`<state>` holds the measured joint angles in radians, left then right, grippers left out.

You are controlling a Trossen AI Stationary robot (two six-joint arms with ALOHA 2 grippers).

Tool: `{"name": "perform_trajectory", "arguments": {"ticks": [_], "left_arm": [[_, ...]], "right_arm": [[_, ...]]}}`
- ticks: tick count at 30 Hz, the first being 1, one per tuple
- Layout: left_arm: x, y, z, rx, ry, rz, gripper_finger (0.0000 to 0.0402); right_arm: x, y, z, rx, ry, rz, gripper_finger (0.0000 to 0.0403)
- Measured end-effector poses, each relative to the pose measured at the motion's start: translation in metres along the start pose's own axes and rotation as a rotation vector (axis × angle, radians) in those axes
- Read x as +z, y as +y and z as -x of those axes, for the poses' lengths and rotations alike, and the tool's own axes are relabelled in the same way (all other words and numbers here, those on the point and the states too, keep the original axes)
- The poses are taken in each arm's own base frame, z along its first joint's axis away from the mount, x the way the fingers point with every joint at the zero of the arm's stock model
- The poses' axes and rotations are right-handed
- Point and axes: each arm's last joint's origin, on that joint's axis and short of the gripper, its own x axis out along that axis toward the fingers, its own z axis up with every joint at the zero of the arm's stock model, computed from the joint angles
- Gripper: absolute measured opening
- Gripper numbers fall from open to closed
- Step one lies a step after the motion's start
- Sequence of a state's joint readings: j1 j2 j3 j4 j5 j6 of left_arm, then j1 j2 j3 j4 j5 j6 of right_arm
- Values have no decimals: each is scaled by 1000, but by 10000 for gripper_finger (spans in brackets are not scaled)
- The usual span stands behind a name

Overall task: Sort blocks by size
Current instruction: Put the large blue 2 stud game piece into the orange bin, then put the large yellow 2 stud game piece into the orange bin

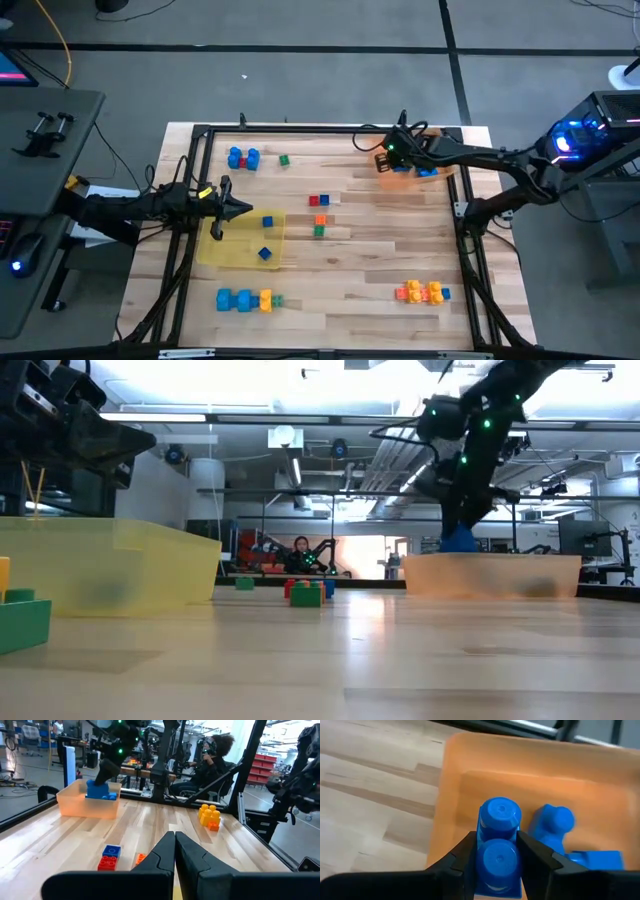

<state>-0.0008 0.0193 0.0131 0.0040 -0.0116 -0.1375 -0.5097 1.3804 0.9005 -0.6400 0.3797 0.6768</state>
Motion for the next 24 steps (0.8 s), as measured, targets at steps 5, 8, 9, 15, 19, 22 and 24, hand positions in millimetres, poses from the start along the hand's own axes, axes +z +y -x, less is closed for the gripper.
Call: {"name": "perform_trajectory", "arguments": {"ticks": [5,8,9,15,19,22,24], "left_arm": [[0,0,0,-1,0,0,0],[0,0,0,-1,0,0,0],[0,0,0,0,0,0,0],[0,0,0,0,0,0,0],[0,0,0,0,0,0,0],[0,0,0,0,1,0,0],[0,0,0,0,0,0,0]], "right_arm": [[-7,-2,-10,8,-20,-1,107],[-6,-1,-10,10,-42,30,112],[-6,-1,-10,5,-52,30,119],[-5,-1,-10,-12,-75,24,157],[-5,-1,-10,7,-59,23,176],[1,1,-2,77,-31,81,190],[6,6,19,181,-30,136,196]]}}
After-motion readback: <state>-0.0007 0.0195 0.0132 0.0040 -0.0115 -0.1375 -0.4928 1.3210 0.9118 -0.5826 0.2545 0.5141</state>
